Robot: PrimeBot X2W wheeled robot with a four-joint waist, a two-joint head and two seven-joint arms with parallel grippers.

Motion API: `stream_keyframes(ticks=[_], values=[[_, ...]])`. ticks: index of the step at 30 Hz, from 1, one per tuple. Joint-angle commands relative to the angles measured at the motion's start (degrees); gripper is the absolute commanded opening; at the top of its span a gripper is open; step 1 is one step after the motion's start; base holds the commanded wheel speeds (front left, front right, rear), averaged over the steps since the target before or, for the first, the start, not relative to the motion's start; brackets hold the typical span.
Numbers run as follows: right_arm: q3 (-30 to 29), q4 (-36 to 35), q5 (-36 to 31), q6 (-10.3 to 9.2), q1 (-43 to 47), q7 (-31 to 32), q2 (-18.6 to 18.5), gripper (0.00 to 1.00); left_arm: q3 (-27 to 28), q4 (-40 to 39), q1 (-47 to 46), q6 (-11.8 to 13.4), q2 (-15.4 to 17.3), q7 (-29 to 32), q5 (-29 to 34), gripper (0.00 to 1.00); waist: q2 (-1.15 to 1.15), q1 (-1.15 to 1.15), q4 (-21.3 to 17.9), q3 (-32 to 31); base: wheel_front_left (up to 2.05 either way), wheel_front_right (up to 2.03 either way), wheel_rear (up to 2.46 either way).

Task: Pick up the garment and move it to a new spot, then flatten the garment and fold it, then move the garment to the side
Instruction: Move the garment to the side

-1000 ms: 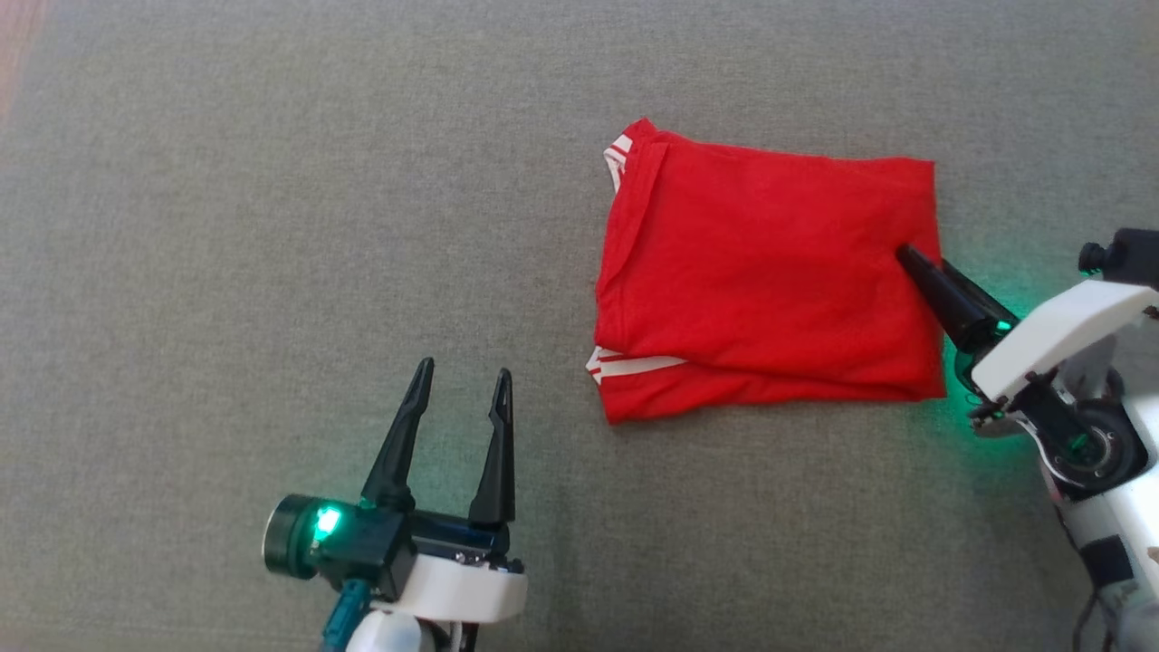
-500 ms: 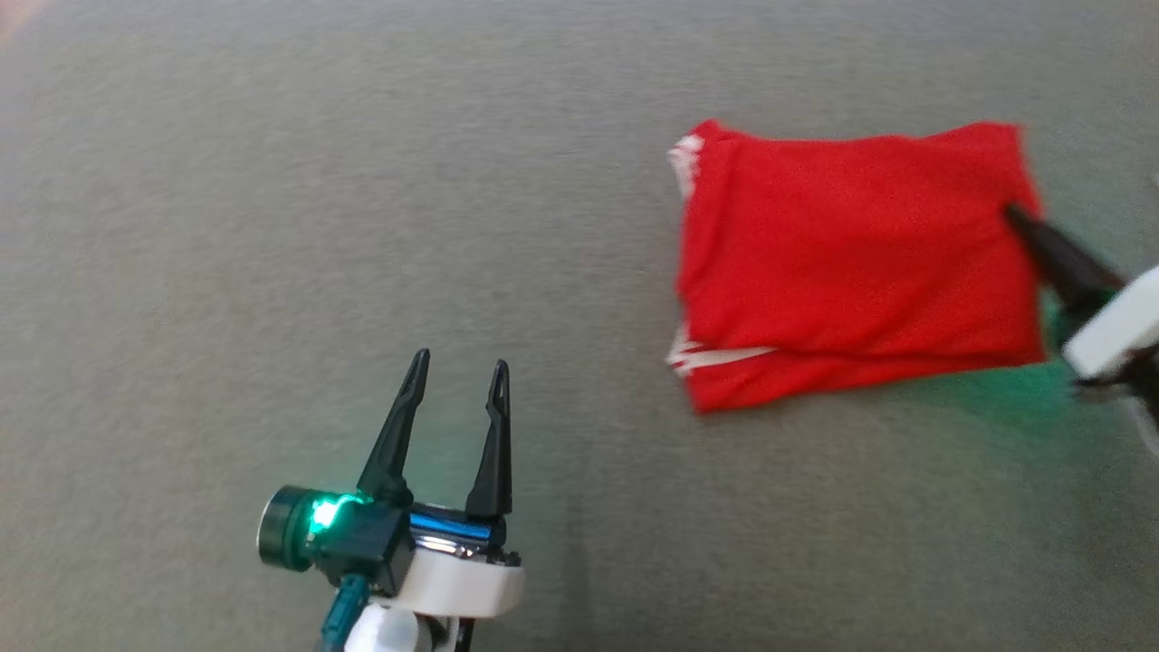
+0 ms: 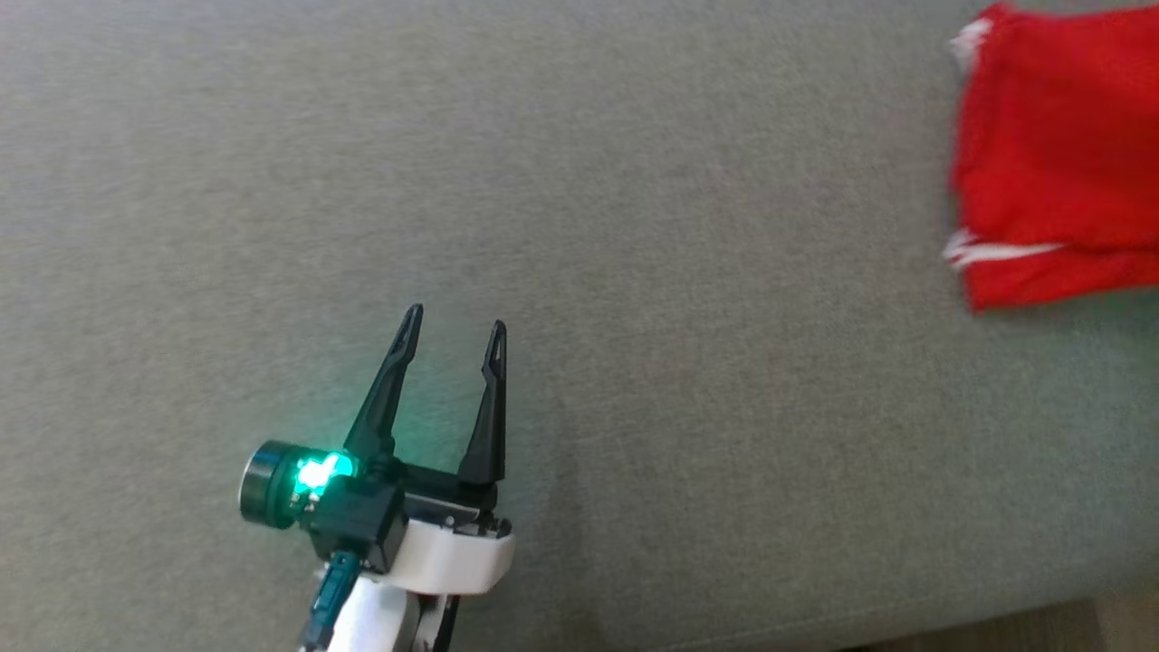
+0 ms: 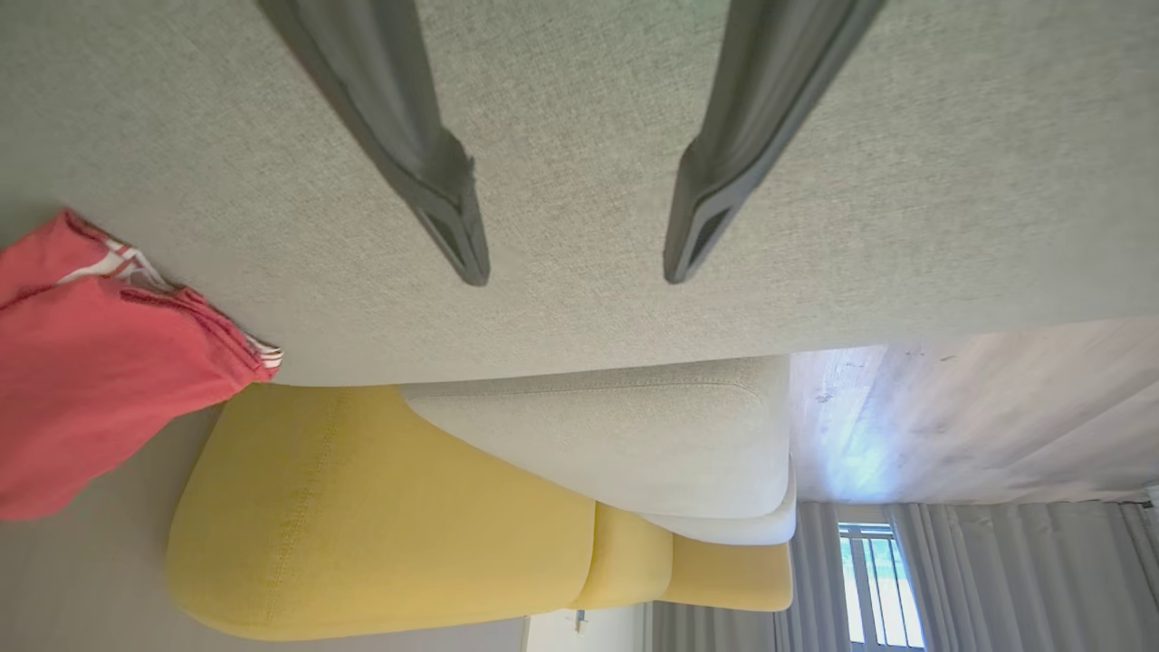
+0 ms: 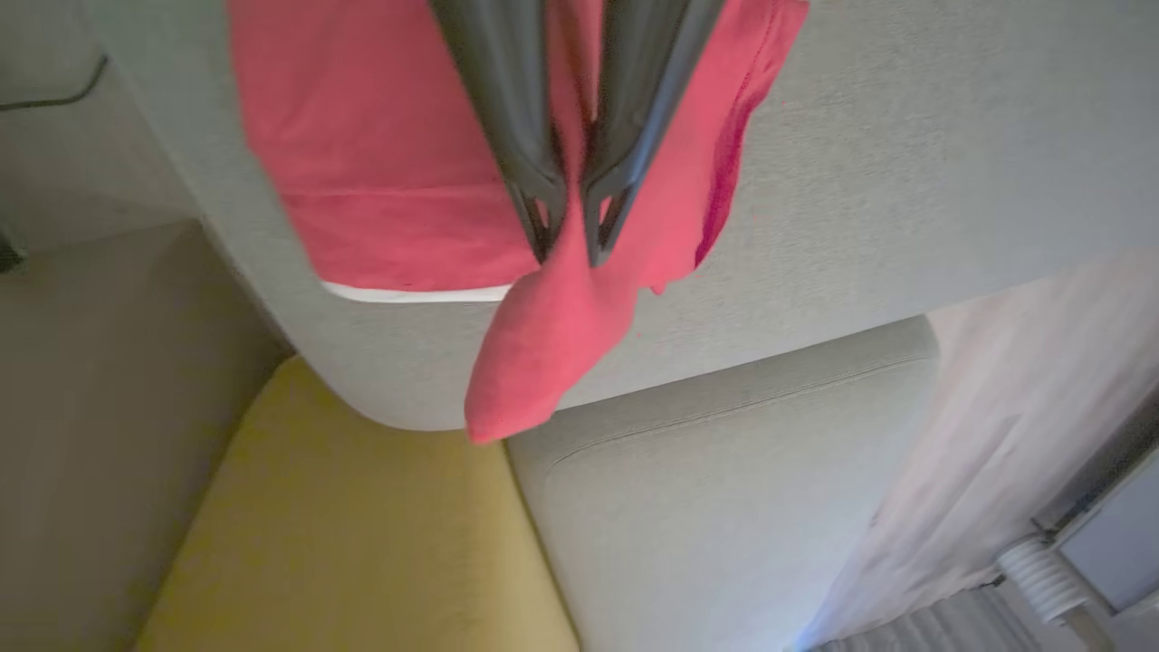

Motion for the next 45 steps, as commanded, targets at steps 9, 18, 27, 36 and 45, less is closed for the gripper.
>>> stream_keyframes(ticks=[9,18,27,36,45], values=[[-5.50,-0.71,-14.55,0.39,-1.20,-7.69,0.32,1.00,1.48,-1.01,-1.77,-0.28,-0.03,-0.54,0.39,1.00,0.00,-0.01,-0.12,-0.68,0.00,0.00,0.00],[-1.35,-0.94,-28.79,0.39,0.70,-15.23,16.92,1.00,2.50,0.68,1.06,2.06,-0.66,-0.54,-3.23,1.00,0.00,-0.01,4.09,-9.87,0.00,0.00,0.00],[8.46,2.94,-31.66,0.39,10.05,-27.53,28.73,1.00,4.16,0.94,5.96,3.57,-0.82,-0.54,-6.42,1.00,0.00,-0.01,8.12,-19.37,0.00,0.00,0.00],[8.31,6.09,-42.68,0.39,17.42,-37.10,36.07,1.00,6.04,-0.95,12.37,4.08,-0.84,-0.54,-6.40,1.00,0.00,-0.01,9.61,-24.40,0.00,0.00,0.00],[-0.72,-7.83,-52.80,0.39,31.66,-37.18,44.89,1.00,7.05,-5.24,16.70,1.83,-0.85,-0.54,-2.50,1.00,0.00,-0.01,9.92,-26.84,0.00,0.00,0.00]])
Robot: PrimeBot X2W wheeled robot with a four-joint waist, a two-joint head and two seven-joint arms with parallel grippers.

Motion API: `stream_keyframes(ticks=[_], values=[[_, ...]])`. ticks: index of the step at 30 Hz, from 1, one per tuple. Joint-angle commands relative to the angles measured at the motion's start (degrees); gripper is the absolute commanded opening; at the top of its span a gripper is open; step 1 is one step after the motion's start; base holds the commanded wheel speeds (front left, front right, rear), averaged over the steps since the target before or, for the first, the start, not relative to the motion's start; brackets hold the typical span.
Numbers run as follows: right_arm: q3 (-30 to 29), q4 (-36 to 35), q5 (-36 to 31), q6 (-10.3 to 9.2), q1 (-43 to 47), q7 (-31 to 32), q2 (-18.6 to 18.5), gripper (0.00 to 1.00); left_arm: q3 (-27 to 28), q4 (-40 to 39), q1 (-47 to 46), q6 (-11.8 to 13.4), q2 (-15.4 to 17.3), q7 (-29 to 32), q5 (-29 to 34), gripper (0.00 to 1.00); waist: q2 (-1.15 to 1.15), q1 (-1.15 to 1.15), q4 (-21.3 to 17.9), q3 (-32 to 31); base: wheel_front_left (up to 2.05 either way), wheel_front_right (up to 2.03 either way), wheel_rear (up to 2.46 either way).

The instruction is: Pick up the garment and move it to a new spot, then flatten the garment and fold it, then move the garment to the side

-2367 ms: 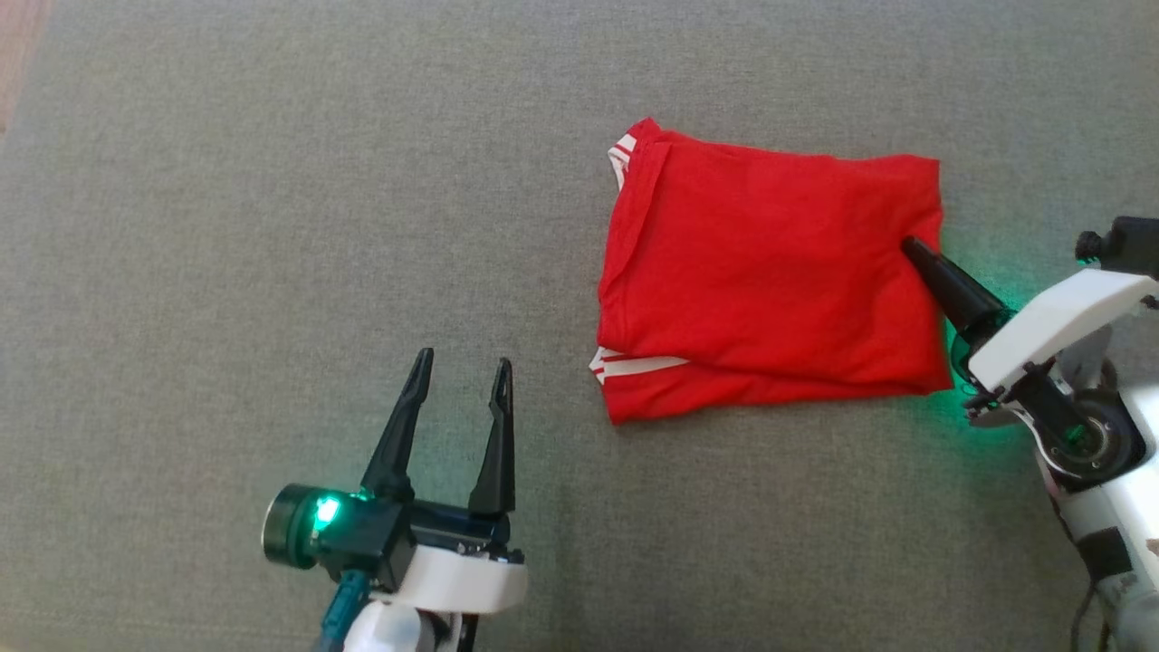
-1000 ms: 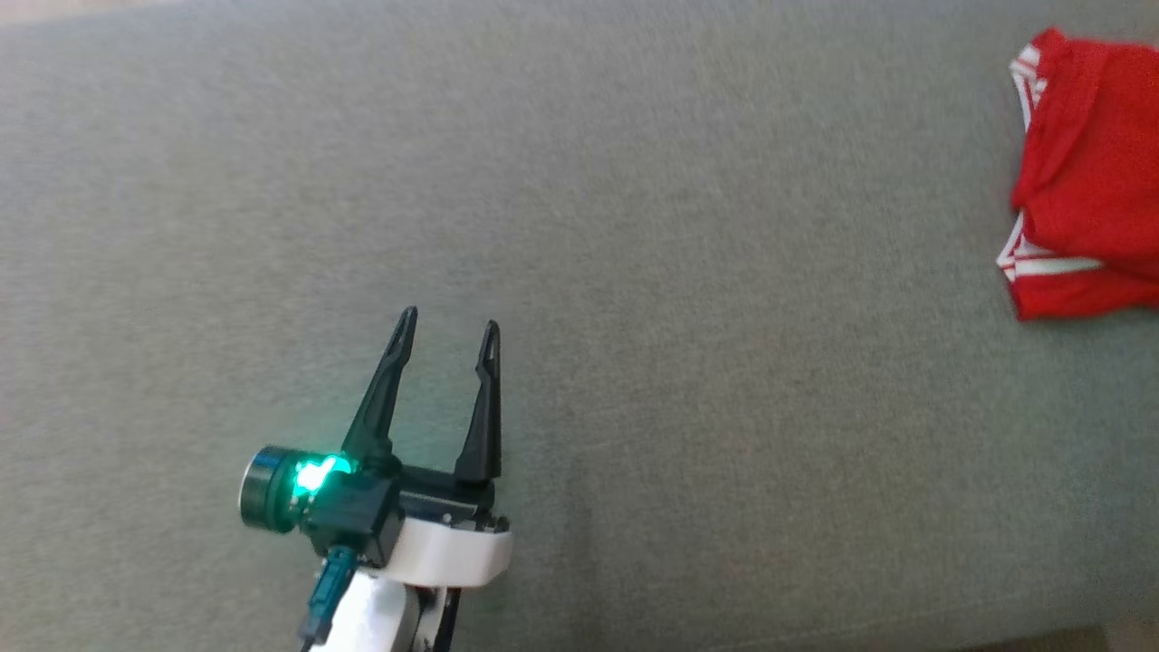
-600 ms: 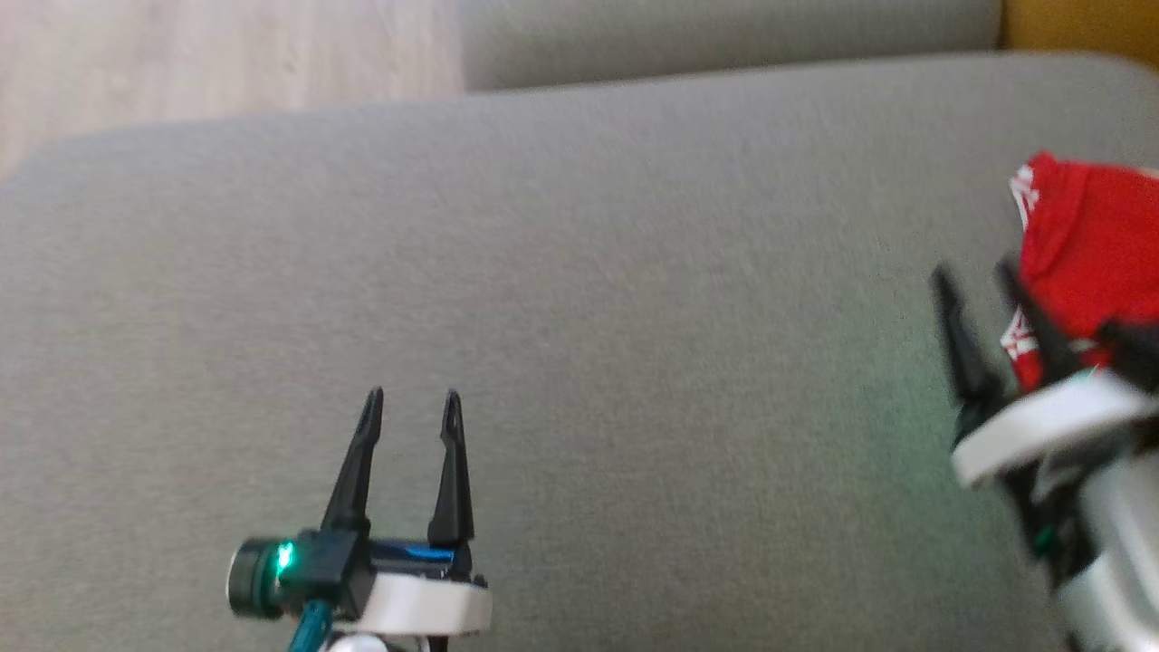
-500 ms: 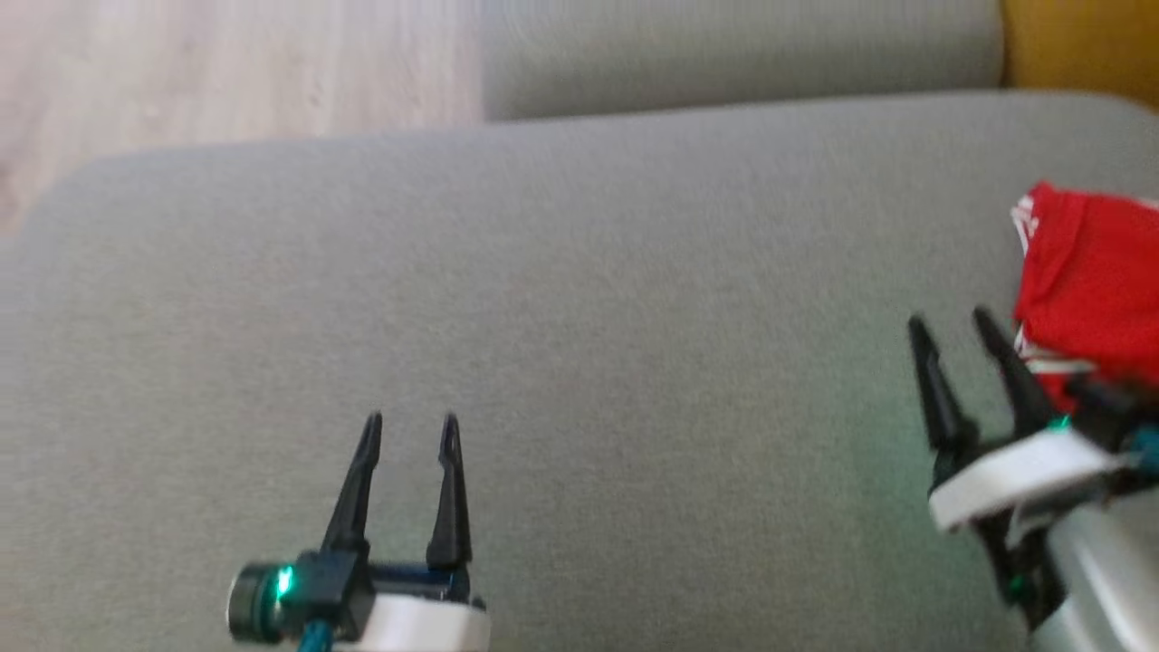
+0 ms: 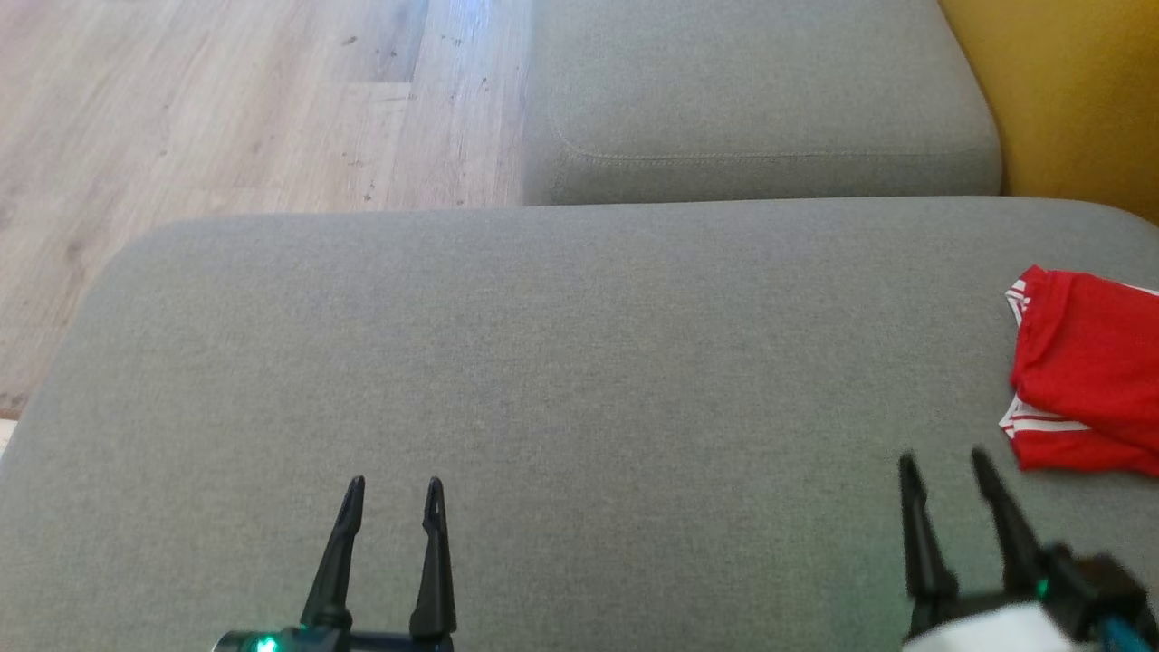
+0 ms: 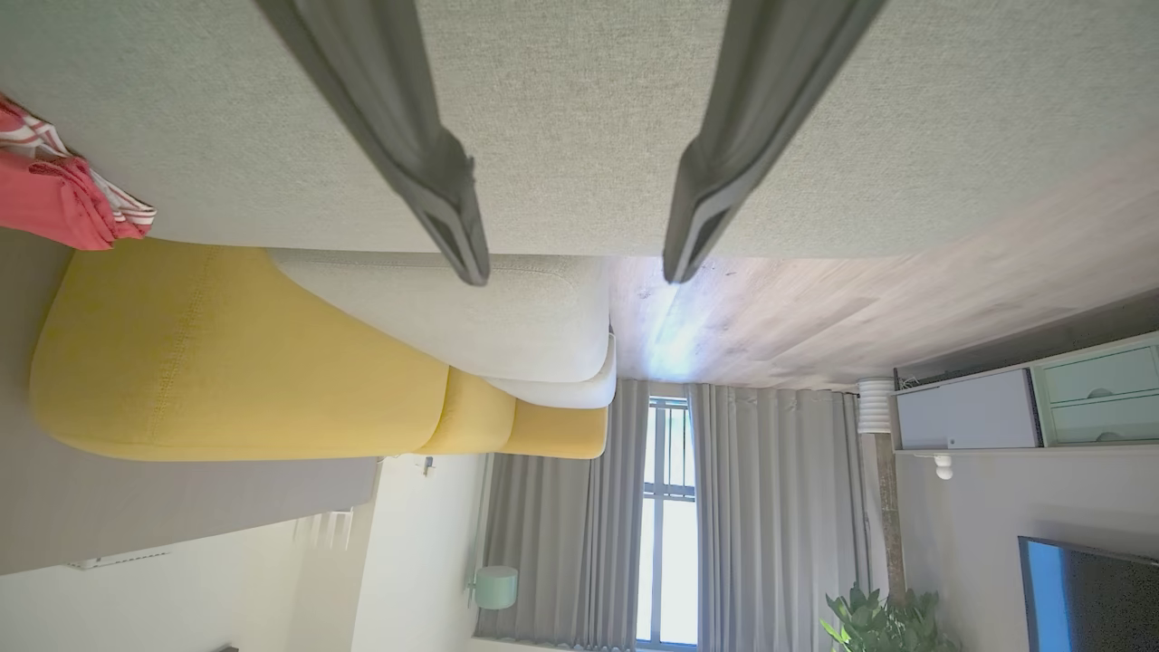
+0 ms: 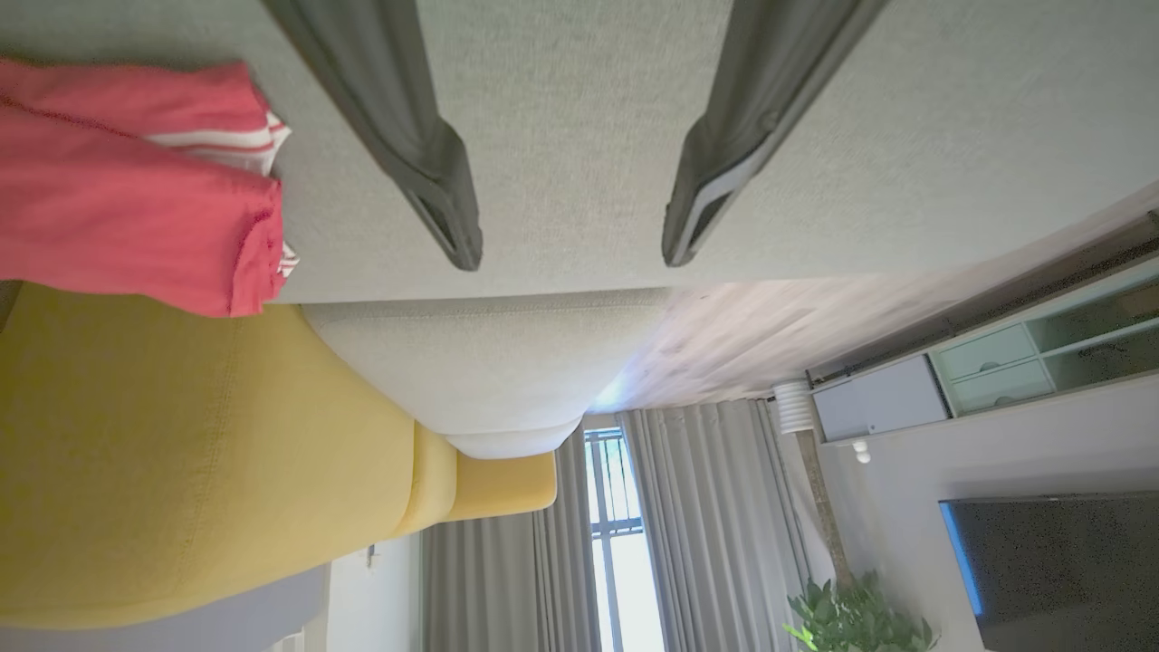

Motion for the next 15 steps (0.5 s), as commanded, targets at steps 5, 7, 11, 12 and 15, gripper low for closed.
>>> stream_keyframes(ticks=[5,7,11,12,15], values=[[2.15,-3.94,-1.17,0.43,2.44,-0.67,0.25,1.00,1.77,-2.50,-0.63,-0.80,-0.34,-0.55,0.78,1.00,0.00,0.01,-0.02,-0.59,0.00,0.00,0.00],[2.59,-4.25,-1.39,0.43,3.02,-0.67,0.31,1.00,1.80,-2.26,-0.36,-0.88,-0.34,-0.55,0.87,1.00,0.00,0.01,-0.21,-0.71,0.00,0.00,0.00],[2.94,-4.60,-1.35,0.43,3.22,-0.67,0.46,1.00,1.76,-1.55,-0.14,-1.12,-0.34,-0.55,0.98,1.00,0.00,0.01,-0.40,-1.01,0.00,0.00,0.00],[3.09,-4.60,-1.32,0.43,3.24,-0.67,0.47,1.00,1.80,-1.35,-0.06,-1.17,-0.34,-0.55,0.98,1.00,0.00,0.01,-0.43,-1.12,0.00,0.00,0.00],[3.42,-4.54,-1.26,0.43,3.23,-0.67,0.51,1.00,2.08,-0.99,0.22,-1.25,-0.34,-0.55,0.98,1.00,0.00,0.01,-0.44,-1.41,0.00,0.00,0.00]])
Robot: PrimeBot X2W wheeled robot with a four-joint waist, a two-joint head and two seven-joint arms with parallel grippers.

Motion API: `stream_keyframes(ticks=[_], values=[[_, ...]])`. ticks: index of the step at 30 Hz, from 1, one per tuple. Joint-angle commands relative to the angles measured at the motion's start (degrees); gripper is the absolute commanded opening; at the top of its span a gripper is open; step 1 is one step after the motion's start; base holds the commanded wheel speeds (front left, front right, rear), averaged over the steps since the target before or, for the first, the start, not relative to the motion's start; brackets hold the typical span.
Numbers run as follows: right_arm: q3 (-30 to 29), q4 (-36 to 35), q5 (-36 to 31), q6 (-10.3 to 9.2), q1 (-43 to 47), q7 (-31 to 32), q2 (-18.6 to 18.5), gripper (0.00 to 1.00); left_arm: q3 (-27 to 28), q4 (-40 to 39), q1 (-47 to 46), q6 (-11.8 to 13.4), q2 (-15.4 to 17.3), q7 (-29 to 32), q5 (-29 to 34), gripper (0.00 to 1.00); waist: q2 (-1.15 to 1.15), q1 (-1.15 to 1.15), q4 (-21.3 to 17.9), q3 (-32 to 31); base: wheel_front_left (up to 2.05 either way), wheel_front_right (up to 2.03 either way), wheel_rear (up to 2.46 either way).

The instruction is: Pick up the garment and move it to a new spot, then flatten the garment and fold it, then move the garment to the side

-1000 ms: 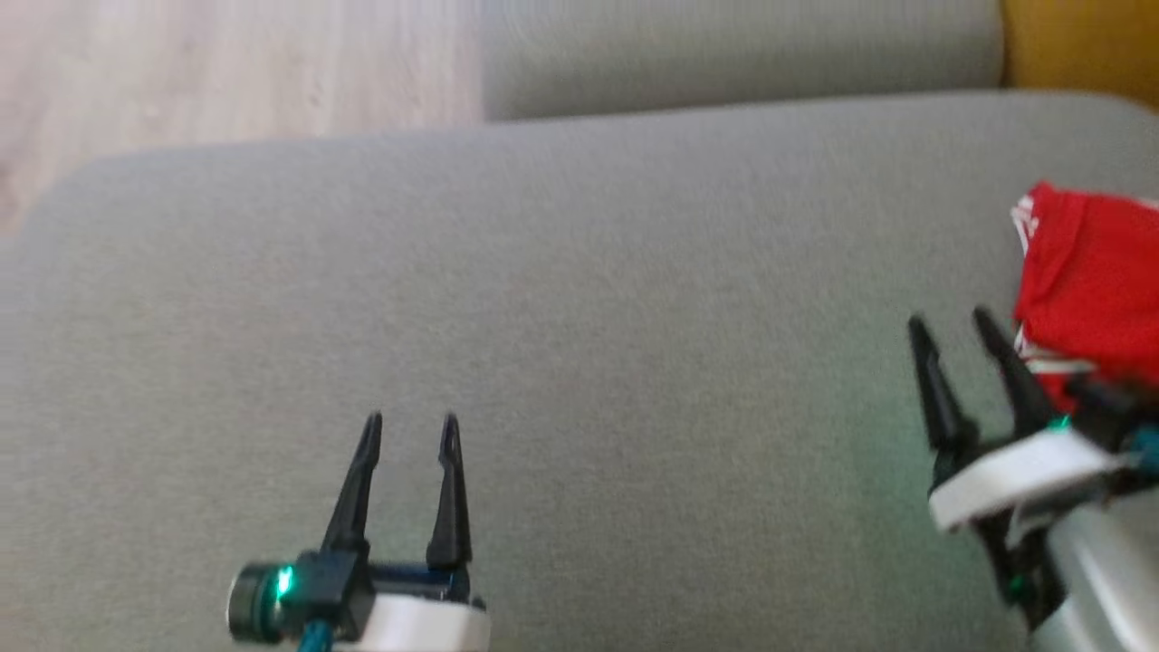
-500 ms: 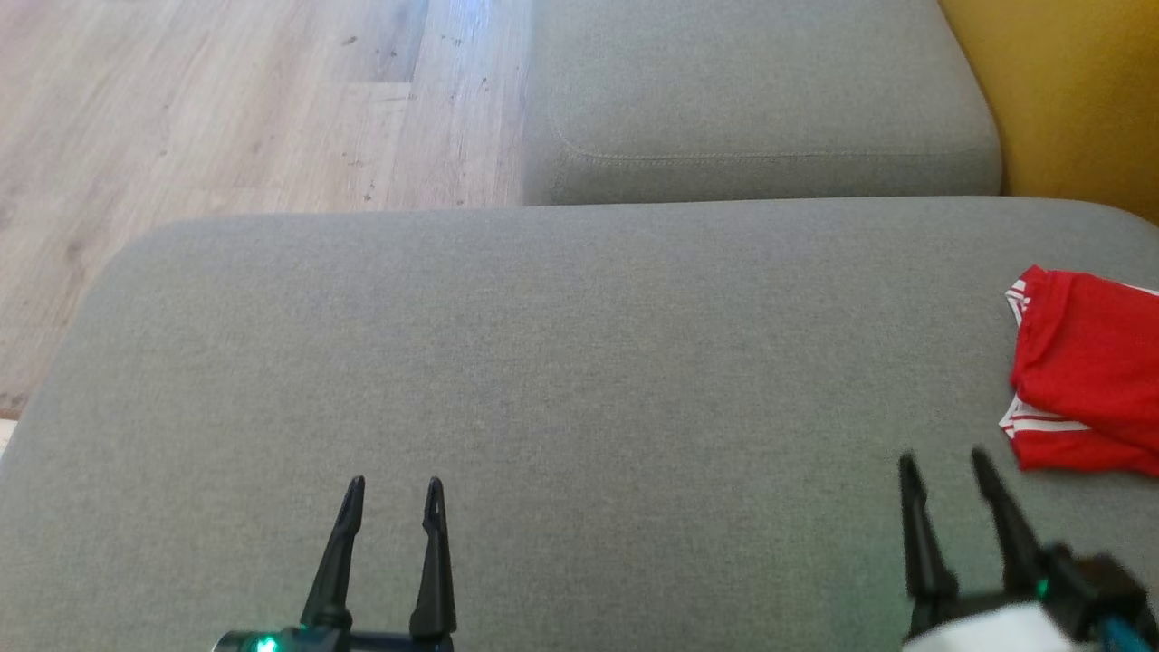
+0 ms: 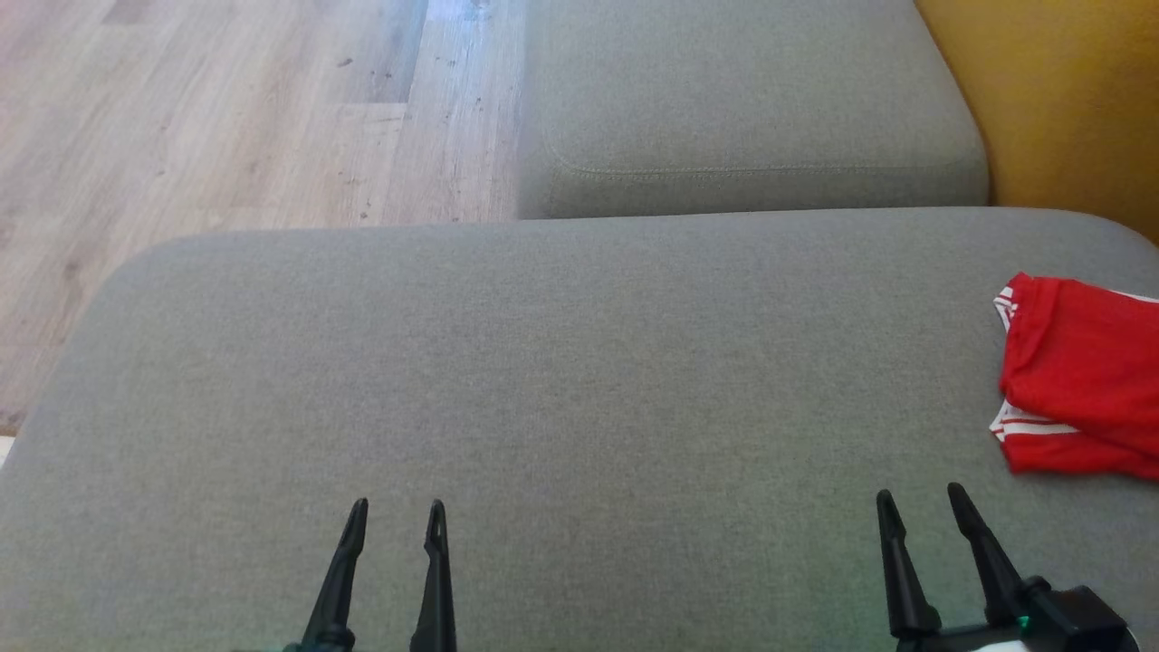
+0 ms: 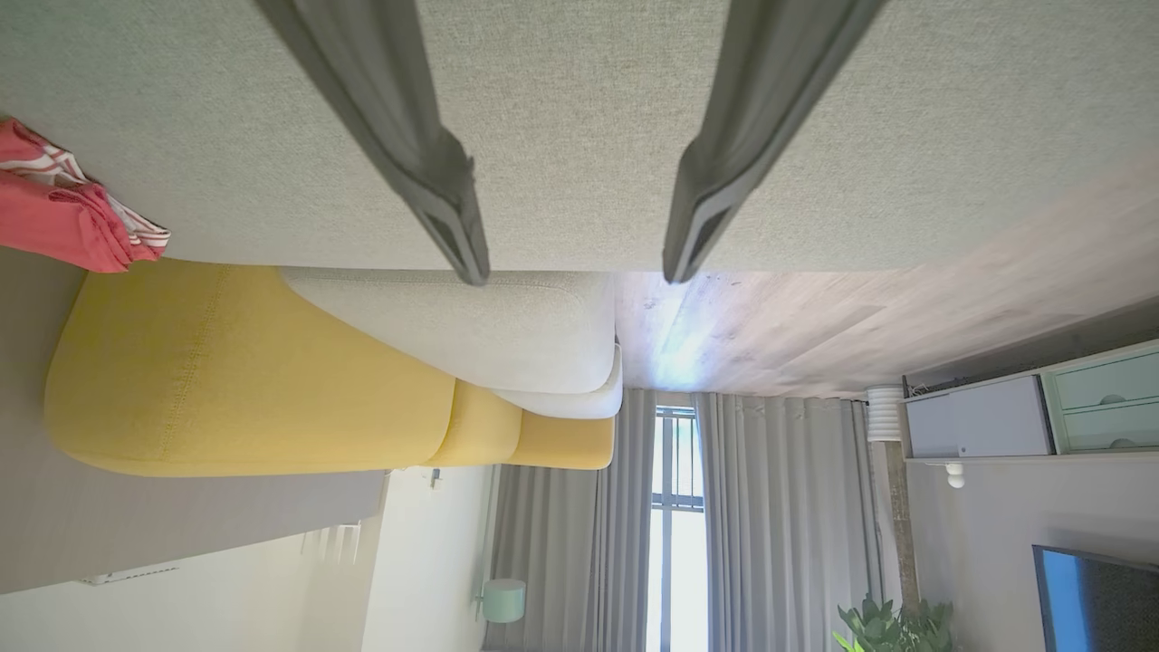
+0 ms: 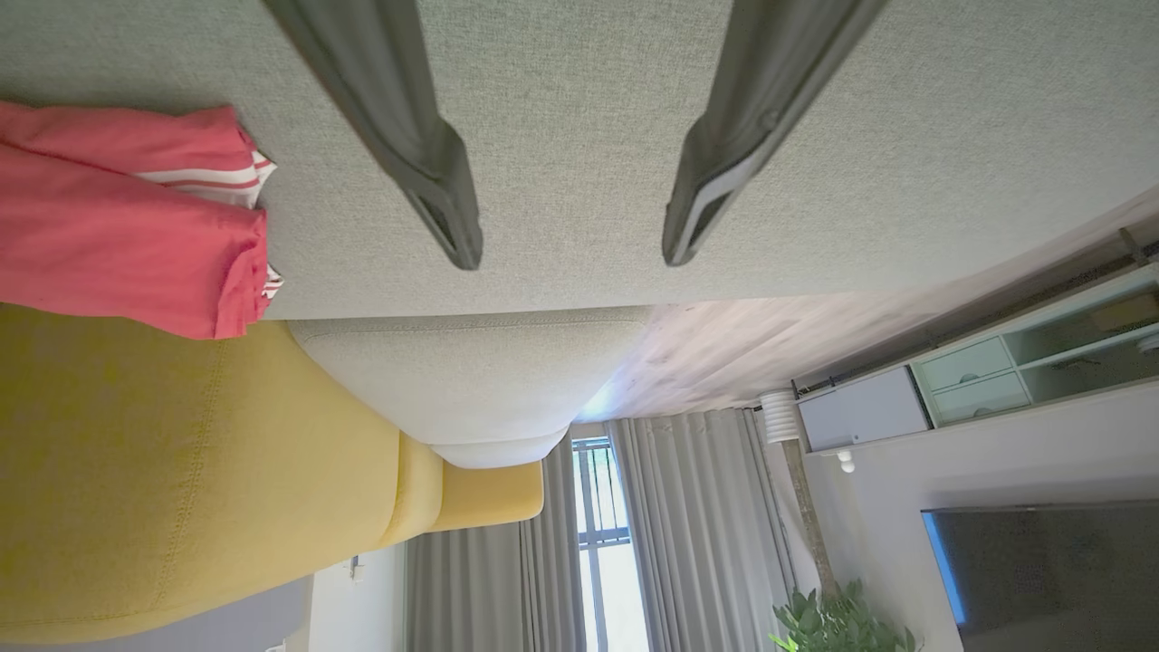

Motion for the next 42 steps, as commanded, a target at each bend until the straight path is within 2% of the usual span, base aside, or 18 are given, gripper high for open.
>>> stream_keyframes(ticks=[1,3,4,7,13,42], values=[[1.67,-2.06,0.00,0.43,-1.85,-0.67,-0.28,1.00,1.98,-1.52,-1.52,-0.29,-0.35,-0.55,0.64,1.00,0.00,0.00,0.09,-0.16,0.00,0.00,0.00],[1.79,-2.06,0.13,0.43,-1.91,-0.67,-0.25,1.00,2.00,-1.22,-1.42,-0.35,-0.35,-0.55,0.74,1.00,0.00,0.00,0.19,-0.25,0.00,0.00,0.00],[0.37,0.20,0.03,-0.01,0.00,0.01,0.01,0.00,0.15,0.47,0.05,0.03,-0.01,0.02,-0.03,0.00,0.00,0.00,0.17,-0.25,0.00,0.00,0.00],[0.45,2.73,0.37,-0.01,0.16,0.19,0.01,0.00,0.11,3.00,0.42,0.03,-0.02,0.26,-0.44,0.00,0.00,0.00,0.14,-0.23,0.00,0.00,0.00],[0.28,2.84,3.97,0.01,-0.57,0.79,-0.15,0.00,0.79,2.94,-0.13,-0.30,0.20,0.79,-4.08,0.00,0.00,0.00,-0.03,0.04,0.00,0.00,0.00],[-1.11,4.69,25.09,0.11,-5.80,4.83,-0.90,0.00,4.99,6.41,-5.25,-3.94,1.21,4.68,-25.43,0.00,0.00,0.00,-1.04,1.53,0.00,0.00,0.00]])
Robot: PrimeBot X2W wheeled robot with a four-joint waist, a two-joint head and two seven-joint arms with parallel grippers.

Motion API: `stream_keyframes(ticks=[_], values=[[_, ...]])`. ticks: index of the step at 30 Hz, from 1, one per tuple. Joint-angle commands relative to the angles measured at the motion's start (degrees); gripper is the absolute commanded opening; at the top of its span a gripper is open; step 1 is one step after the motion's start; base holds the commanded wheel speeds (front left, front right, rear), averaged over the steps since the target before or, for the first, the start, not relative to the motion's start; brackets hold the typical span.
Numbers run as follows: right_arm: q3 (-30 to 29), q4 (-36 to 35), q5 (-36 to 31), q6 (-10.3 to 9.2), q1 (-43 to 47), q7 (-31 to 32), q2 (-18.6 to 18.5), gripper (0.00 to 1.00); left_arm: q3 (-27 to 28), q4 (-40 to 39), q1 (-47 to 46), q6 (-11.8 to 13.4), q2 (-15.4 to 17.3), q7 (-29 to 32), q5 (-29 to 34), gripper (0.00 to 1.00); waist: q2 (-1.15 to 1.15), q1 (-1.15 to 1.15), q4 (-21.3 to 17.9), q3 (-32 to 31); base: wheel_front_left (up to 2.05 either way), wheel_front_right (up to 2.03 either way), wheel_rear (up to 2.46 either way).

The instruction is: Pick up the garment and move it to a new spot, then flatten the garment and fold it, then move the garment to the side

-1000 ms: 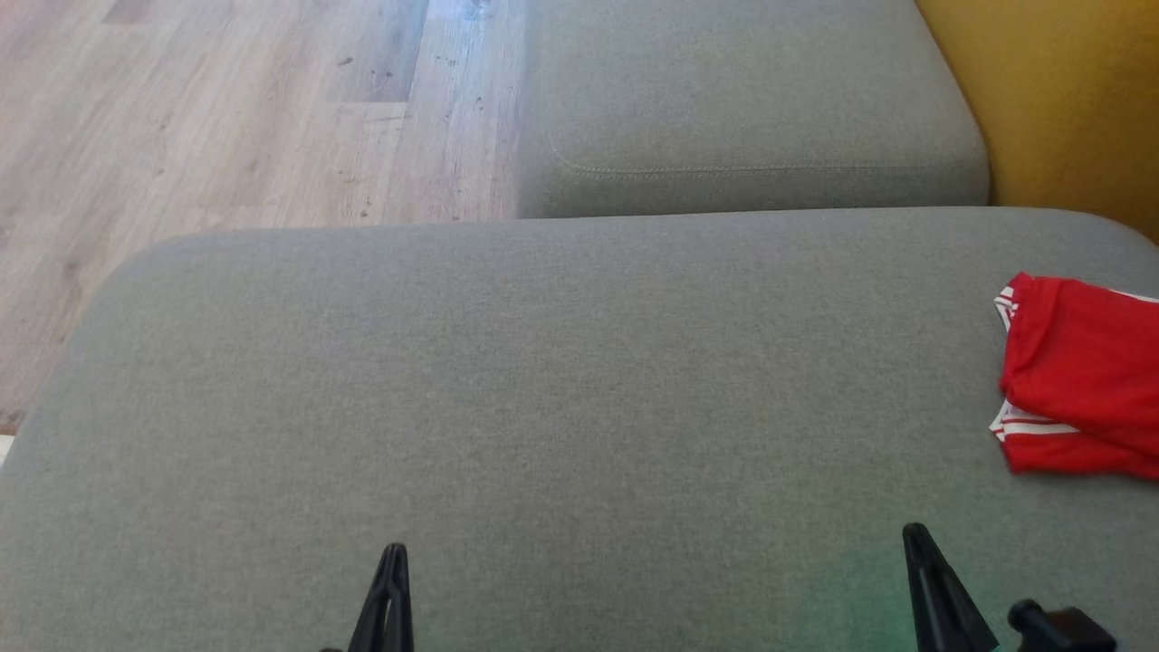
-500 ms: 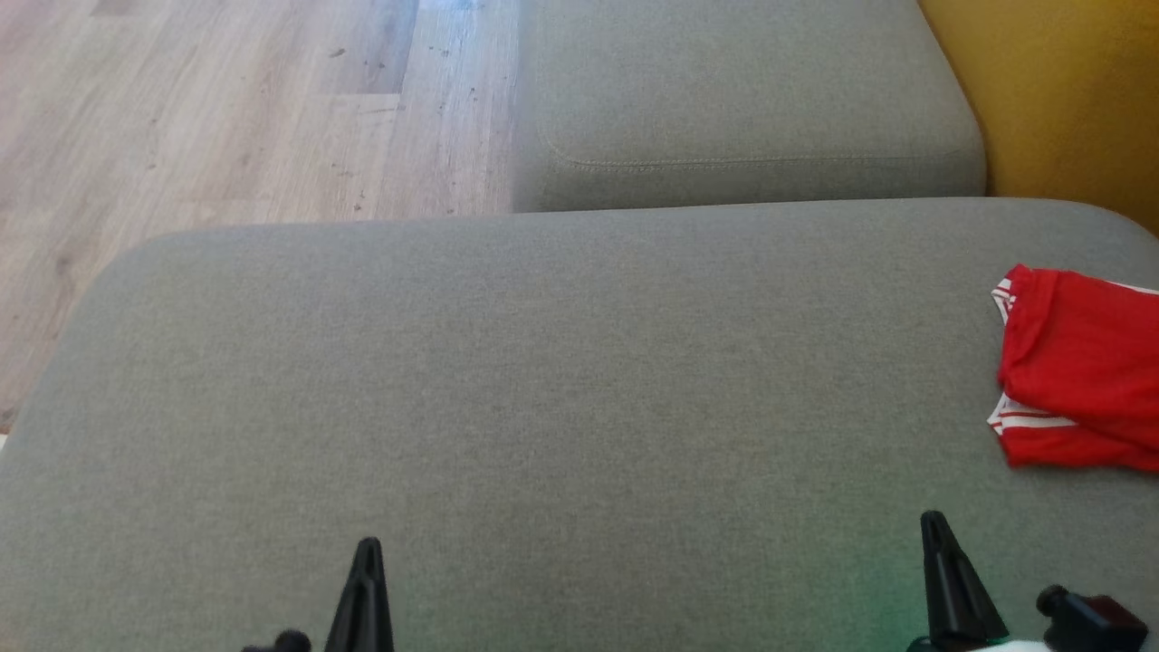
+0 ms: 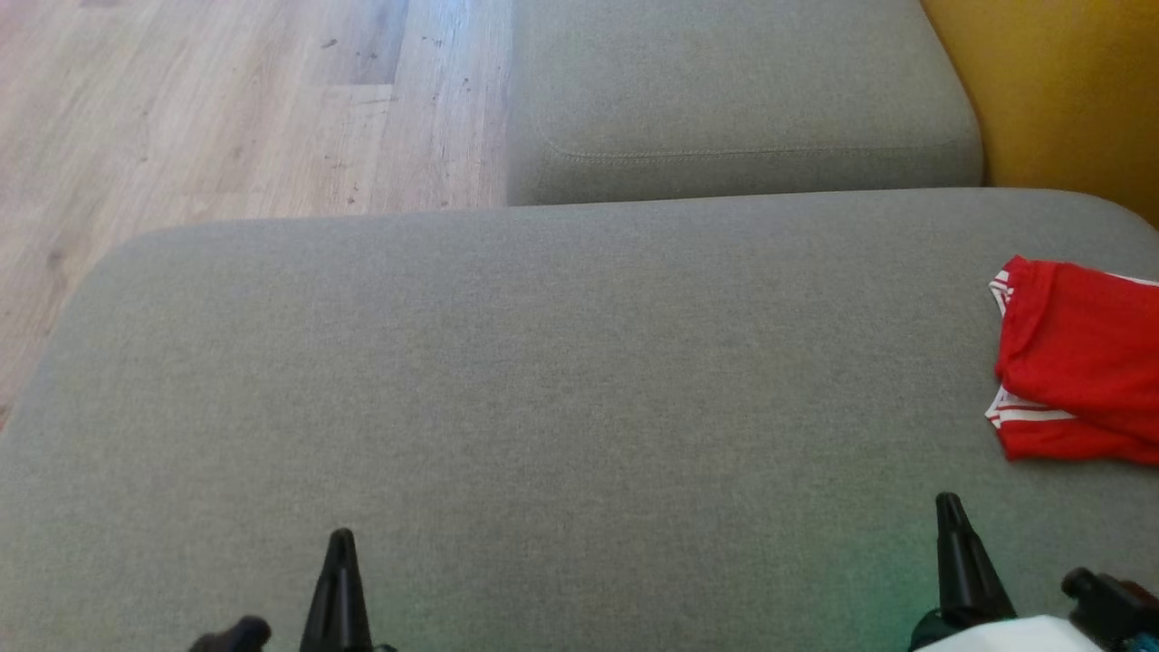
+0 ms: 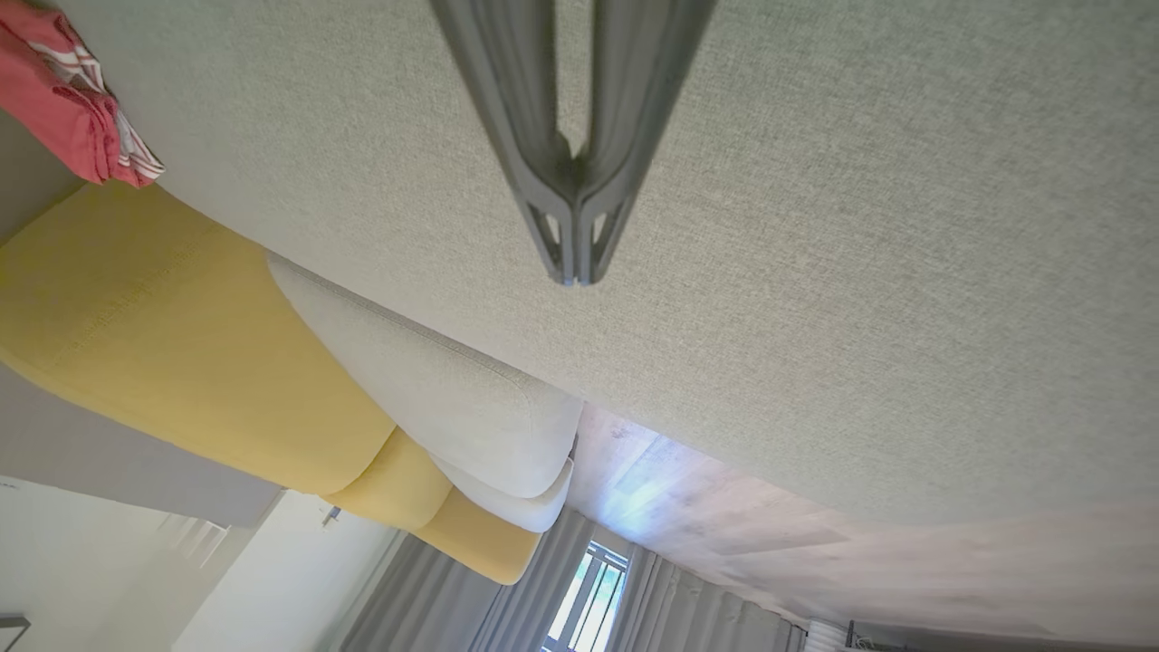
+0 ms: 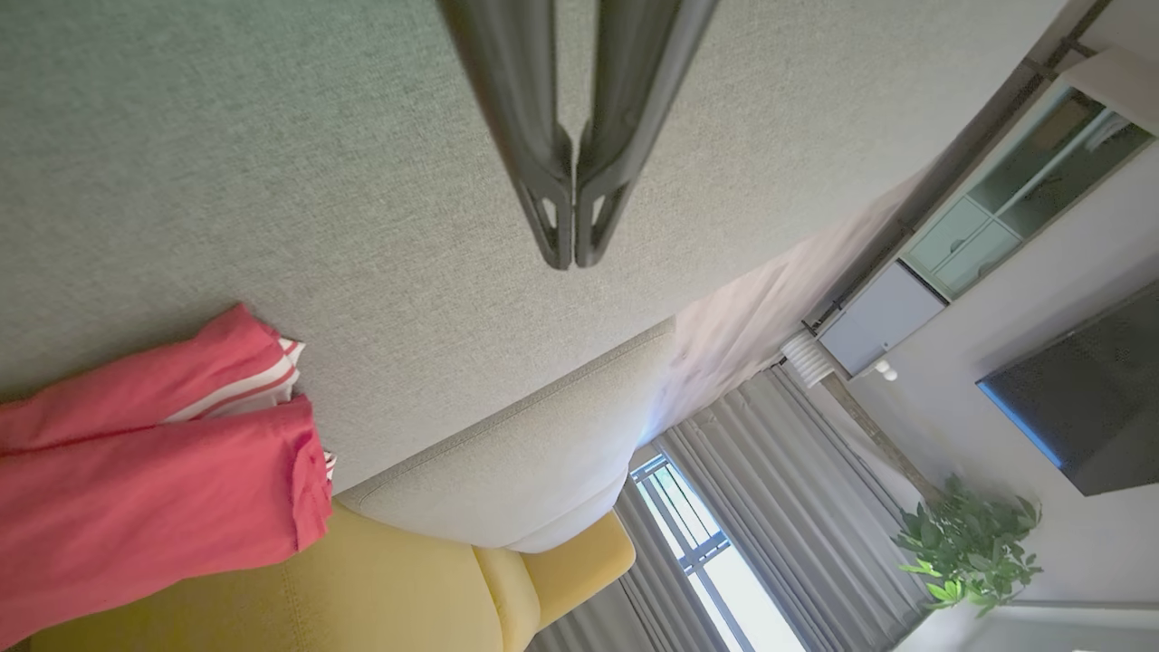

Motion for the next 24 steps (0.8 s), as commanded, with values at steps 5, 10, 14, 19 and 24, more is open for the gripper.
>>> stream_keyframes(ticks=[5,10,14,19,24], values=[[-0.53,-1.25,4.60,0.14,-3.66,0.83,-0.91,0.00,1.89,-1.02,-4.06,-0.96,0.63,0.85,-4.42,0.00,0.00,0.00,-0.18,0.27,0.00,0.00,0.00],[-0.85,-0.97,8.03,0.16,-4.51,1.57,-0.96,0.00,2.70,-0.63,-4.82,-1.52,0.71,1.57,-7.88,0.00,0.00,0.00,-0.35,0.53,0.00,0.00,0.00],[-1.12,-0.75,10.77,0.17,-5.18,2.18,-0.99,0.00,3.36,-0.30,-5.44,-1.97,0.77,2.15,-10.63,0.00,0.00,0.00,-0.49,0.73,0.00,0.00,0.00],[-1.39,-0.53,13.50,0.19,-5.86,2.79,-1.01,0.00,4.03,0.04,-6.06,-2.42,0.82,2.75,-13.37,0.00,0.00,0.00,-0.63,0.93,0.00,0.00,0.00],[-1.75,-0.25,16.90,0.21,-6.71,3.56,-1.04,0.00,4.89,0.47,-6.84,-2.98,0.87,3.50,-16.79,0.00,0.00,0.00,-0.80,1.19,0.00,0.00,0.00]])
